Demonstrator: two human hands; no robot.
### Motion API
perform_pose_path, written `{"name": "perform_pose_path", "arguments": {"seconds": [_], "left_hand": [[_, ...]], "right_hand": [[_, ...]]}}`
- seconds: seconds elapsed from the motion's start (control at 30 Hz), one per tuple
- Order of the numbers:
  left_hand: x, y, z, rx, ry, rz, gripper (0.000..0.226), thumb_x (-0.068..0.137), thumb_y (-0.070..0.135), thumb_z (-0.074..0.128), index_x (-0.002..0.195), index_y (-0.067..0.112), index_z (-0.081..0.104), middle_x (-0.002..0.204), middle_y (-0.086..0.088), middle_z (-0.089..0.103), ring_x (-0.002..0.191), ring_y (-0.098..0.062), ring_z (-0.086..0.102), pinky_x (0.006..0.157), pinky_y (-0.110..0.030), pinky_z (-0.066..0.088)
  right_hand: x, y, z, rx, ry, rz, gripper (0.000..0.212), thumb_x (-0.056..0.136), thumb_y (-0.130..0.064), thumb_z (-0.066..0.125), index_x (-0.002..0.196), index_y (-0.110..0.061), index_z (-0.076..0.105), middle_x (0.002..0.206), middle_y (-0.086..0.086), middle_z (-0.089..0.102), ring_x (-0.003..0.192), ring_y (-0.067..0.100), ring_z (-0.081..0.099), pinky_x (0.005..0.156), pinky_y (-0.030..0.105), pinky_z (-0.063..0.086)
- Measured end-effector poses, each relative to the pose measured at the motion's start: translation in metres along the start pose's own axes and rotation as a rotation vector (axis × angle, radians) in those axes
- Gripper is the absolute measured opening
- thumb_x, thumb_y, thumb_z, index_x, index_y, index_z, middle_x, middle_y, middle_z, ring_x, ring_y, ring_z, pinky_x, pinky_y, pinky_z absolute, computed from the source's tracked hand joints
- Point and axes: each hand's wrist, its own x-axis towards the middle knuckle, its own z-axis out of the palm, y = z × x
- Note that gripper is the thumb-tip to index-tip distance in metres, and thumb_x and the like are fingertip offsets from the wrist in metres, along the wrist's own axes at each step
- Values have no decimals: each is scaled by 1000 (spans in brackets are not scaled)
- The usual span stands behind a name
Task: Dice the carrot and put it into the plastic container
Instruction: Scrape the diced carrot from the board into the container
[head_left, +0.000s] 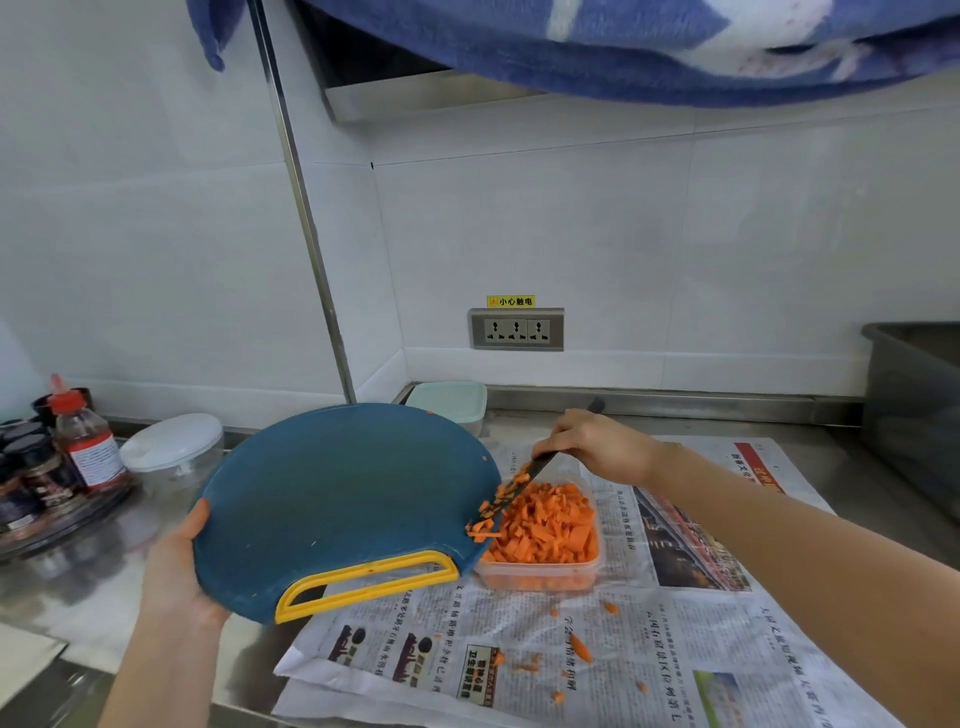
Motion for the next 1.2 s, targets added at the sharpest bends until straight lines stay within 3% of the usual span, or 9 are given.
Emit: {"name": "perform_pose_path", "arguments": {"seconds": [0.17, 0.33, 0.43, 0.57, 0.8, 0.93, 1.07, 1.2], "left_hand": [[-2, -4, -20, -90, -2, 13, 20, 100, 34, 38, 92, 27, 55, 97, 2, 60, 82, -26, 56, 69, -43, 42], [-3, 1, -17, -140, -28, 61, 17, 99, 34, 42, 97, 28, 59, 88, 3, 71, 87, -26, 59, 73, -42, 45], [-4, 3, -9, -147, -44, 69, 17, 97, 35, 46, 100, 27, 61, 95, 3, 70, 91, -27, 60, 73, -43, 46], [-10, 5, 8, -139, -110, 87, 19, 98, 35, 44, 99, 28, 62, 74, 7, 74, 87, -24, 61, 69, -41, 49], [-11, 10, 21, -171, -114, 137, 21, 97, 37, 47, 95, 26, 65, 90, 5, 73, 92, -25, 62, 71, -43, 48], [-10, 8, 22, -195, -147, 166, 40, 97, 37, 47, 74, 27, 78, 89, 7, 75, 90, -21, 66, 74, -42, 53], [-13, 14, 24, -213, -209, 166, 43, 96, 38, 46, 68, 31, 78, 89, 6, 75, 74, -16, 72, 58, -35, 60], [-15, 19, 24, -202, -264, 195, 47, 97, 35, 45, 64, 30, 78, 81, 5, 75, 66, -15, 72, 51, -31, 58]], "right_hand": [[-2, 7, -3, -30, 17, 28, 39, 97, 1, 44, 126, -19, 63, 107, 8, 61, 104, 22, 47, 85, 21, 32], [-5, 5, -14, 40, 88, 84, 35, 97, -3, 47, 123, -19, 65, 105, 7, 61, 102, 20, 51, 91, 31, 41], [4, 1, -16, 88, 147, 105, 31, 97, -6, 50, 119, -18, 68, 101, 8, 64, 97, 20, 56, 89, 30, 43], [16, -8, -13, 57, 87, 138, 32, 99, -8, 47, 119, -21, 68, 100, 6, 62, 96, 20, 54, 90, 33, 42], [1, 0, -16, -1, -79, 117, 35, 98, -6, 45, 118, -25, 67, 102, 6, 61, 100, 20, 50, 90, 34, 40], [-9, 1, -23, 41, -59, 164, 33, 99, -9, 45, 120, -23, 66, 105, 4, 60, 101, 16, 50, 90, 28, 40], [3, -2, -30, 87, 180, 197, 37, 97, 1, 44, 119, -18, 67, 99, 11, 63, 94, 23, 56, 82, 24, 39], [22, -1, -34, 44, 181, 309, 42, 97, 5, 41, 123, -18, 65, 97, 20, 64, 93, 31, 59, 83, 31, 41]]}}
